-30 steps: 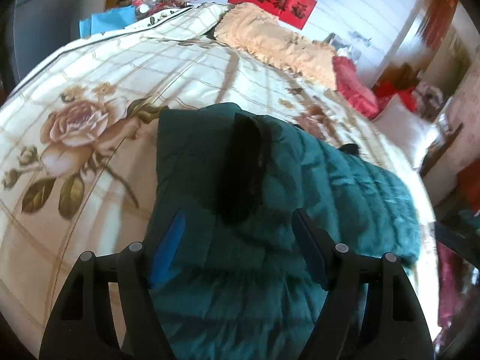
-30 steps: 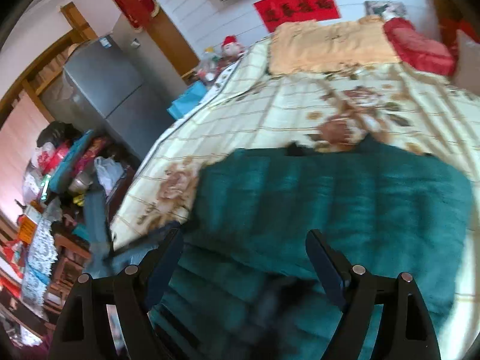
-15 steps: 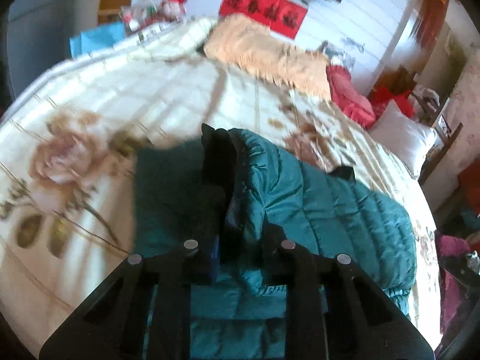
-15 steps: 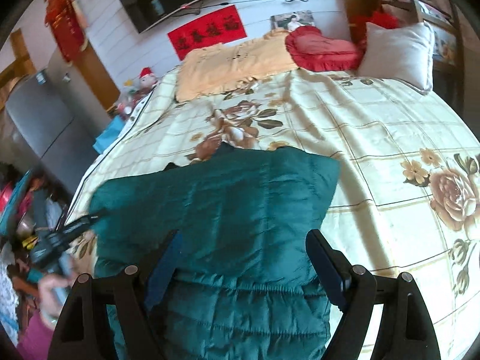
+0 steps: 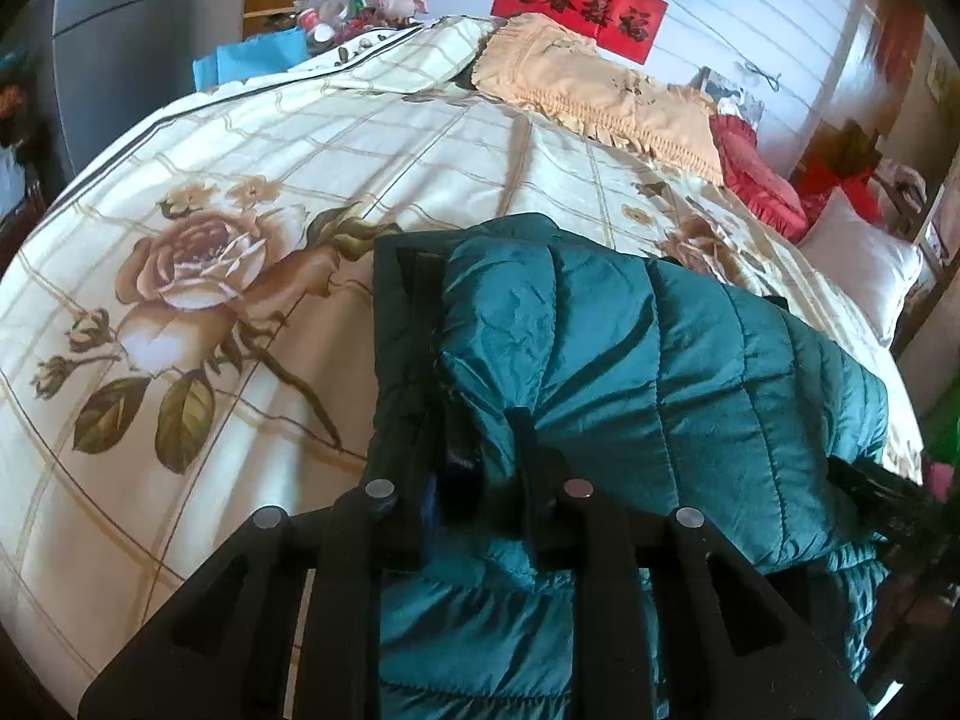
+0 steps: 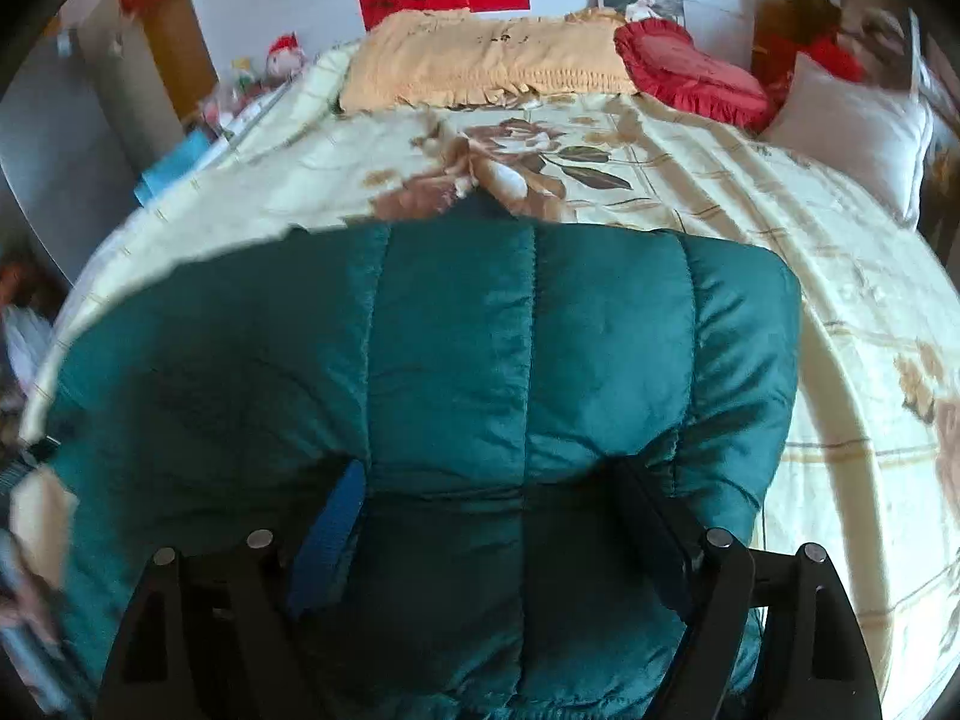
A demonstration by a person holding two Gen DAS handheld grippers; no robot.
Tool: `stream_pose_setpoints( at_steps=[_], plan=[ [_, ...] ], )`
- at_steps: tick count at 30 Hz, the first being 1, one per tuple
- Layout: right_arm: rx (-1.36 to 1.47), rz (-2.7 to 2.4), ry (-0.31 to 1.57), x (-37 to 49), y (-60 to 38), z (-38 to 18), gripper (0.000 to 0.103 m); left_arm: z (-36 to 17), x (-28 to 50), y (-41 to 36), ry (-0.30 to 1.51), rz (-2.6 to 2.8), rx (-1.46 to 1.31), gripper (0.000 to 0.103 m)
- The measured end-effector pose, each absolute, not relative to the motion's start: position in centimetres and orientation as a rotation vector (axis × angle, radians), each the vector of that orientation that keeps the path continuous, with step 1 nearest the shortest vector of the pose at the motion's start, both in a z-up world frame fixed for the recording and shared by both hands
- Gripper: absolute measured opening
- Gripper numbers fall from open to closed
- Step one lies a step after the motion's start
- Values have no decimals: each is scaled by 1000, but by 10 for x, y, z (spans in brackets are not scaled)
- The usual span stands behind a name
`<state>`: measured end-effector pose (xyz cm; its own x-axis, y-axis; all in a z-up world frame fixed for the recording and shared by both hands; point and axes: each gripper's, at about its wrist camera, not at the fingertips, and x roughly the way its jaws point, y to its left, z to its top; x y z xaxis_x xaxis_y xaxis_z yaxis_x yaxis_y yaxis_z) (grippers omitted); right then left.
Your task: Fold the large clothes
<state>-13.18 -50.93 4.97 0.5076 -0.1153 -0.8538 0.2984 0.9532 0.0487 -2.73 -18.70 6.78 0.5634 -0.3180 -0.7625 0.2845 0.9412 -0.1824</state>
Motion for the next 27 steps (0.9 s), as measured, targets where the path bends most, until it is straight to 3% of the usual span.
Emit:
stream_pose_setpoints(
  at_steps=[8, 12, 17, 27],
  plan=[
    [231, -265, 934, -159, -511, 85, 83, 93, -35, -180, 866, -329, -14, 31],
    [192, -263, 894, -165, -504, 105, 83, 118, -46, -189, 756, -328, 19, 60],
    [127, -251, 884, -137, -485, 108, 83, 123, -43, -215, 723, -360, 52, 60],
    [115, -299, 1000, -75, -484, 50, 86, 61, -13, -243, 833, -315, 186, 61]
  ],
)
